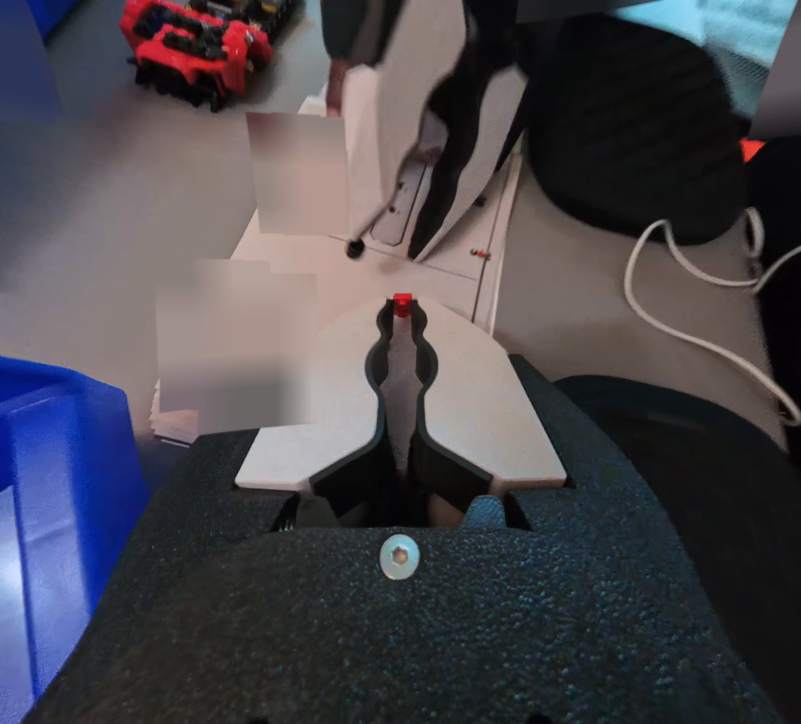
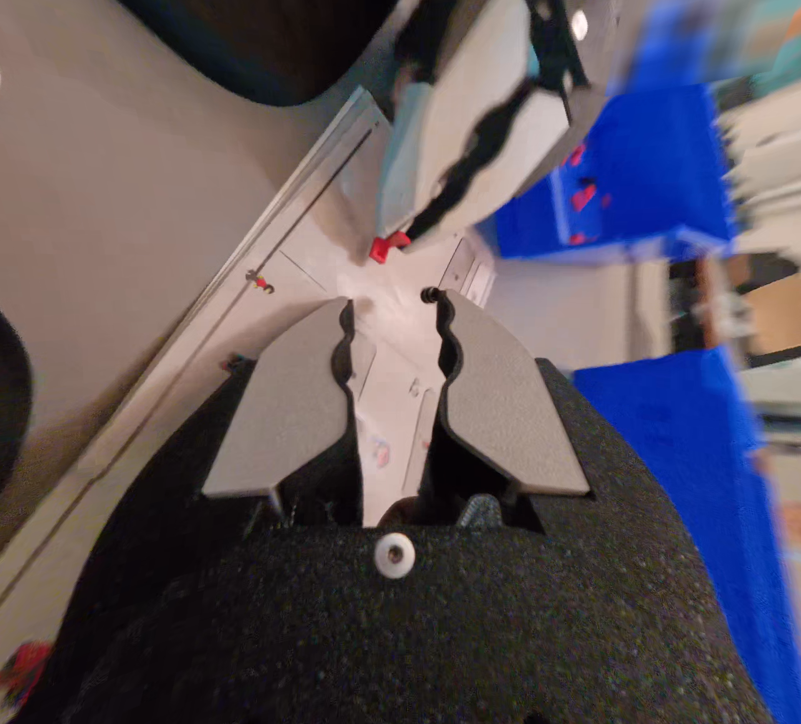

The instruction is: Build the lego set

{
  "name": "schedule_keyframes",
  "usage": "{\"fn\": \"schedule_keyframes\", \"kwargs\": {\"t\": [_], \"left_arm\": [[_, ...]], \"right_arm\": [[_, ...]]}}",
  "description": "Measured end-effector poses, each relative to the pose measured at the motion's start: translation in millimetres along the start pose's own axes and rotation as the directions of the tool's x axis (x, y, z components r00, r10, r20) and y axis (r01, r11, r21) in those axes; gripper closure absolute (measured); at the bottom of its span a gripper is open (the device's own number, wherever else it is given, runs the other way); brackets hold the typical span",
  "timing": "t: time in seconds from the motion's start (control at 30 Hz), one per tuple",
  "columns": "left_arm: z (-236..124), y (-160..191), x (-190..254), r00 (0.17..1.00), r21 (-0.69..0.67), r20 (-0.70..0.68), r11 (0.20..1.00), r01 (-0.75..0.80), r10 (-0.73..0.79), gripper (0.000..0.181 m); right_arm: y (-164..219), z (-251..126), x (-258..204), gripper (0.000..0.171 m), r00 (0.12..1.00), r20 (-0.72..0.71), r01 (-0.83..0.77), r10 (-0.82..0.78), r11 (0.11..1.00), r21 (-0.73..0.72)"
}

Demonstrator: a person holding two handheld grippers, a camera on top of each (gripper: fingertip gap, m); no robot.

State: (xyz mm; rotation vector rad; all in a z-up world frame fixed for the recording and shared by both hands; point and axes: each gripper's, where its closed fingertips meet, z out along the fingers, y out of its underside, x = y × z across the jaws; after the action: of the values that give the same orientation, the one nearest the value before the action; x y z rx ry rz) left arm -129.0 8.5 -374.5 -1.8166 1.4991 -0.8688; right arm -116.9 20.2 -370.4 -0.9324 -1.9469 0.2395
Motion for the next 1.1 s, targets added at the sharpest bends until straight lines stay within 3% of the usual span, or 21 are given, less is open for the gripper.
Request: {"fn": "schedule_keyframes", "kwargs": {"t": [0.07,0.13,0.2,0.33,0.53,0.67,0.93,1.1], "left_arm": [[3.6,4.8,-0.8,0.998,-0.04,0.046,0.998,-0.043,0.045,0.174],[3.9,5.1,0.1,0.994,-0.041,0.068,0.996,-0.077,0.08,0.174],[3.9,5.2,0.2,0.992,-0.04,0.081,0.995,-0.091,0.094,0.174],[3.8,5.2,-1.0,0.993,-0.04,0.084,0.996,-0.081,0.084,0.174],[4.0,5.5,-1.7,0.991,-0.043,0.097,0.995,-0.088,0.092,0.174],[4.2,5.9,-2.2,0.992,-0.045,0.094,0.996,-0.078,0.082,0.174],[2.8,6.3,-7.9,0.991,-0.043,0.123,0.998,-0.044,0.049,0.174],[2.3,6.2,-9.2,0.992,-0.039,0.12,0.999,-0.025,0.029,0.174]], "right_arm": [[-2.0,-7.3,-0.5,0.137,0.967,0.1,-0.239,0.235,0.971,0.027],[-16.0,-14.3,-1.7,0.161,0.886,0.215,-0.435,0.41,0.897,0.082],[-18.4,-13.9,0.3,0.163,0.892,0.196,-0.43,0.407,0.899,0.087],[-8.4,-11.2,-7.2,0.148,0.889,0.196,-0.422,0.415,0.906,-0.003],[51.5,-43.5,15.1,0.16,0.649,0.049,-0.746,0.759,0.647,-0.158],[45.1,-31.6,23.9,0.169,0.653,-0.005,-0.751,0.757,0.647,-0.129],[26.4,25.9,40.4,0.164,0.733,0.168,-0.632,0.659,0.751,-0.19],[32.2,46.8,52.7,0.165,0.711,0.227,-0.633,0.666,0.746,-0.207]]}}
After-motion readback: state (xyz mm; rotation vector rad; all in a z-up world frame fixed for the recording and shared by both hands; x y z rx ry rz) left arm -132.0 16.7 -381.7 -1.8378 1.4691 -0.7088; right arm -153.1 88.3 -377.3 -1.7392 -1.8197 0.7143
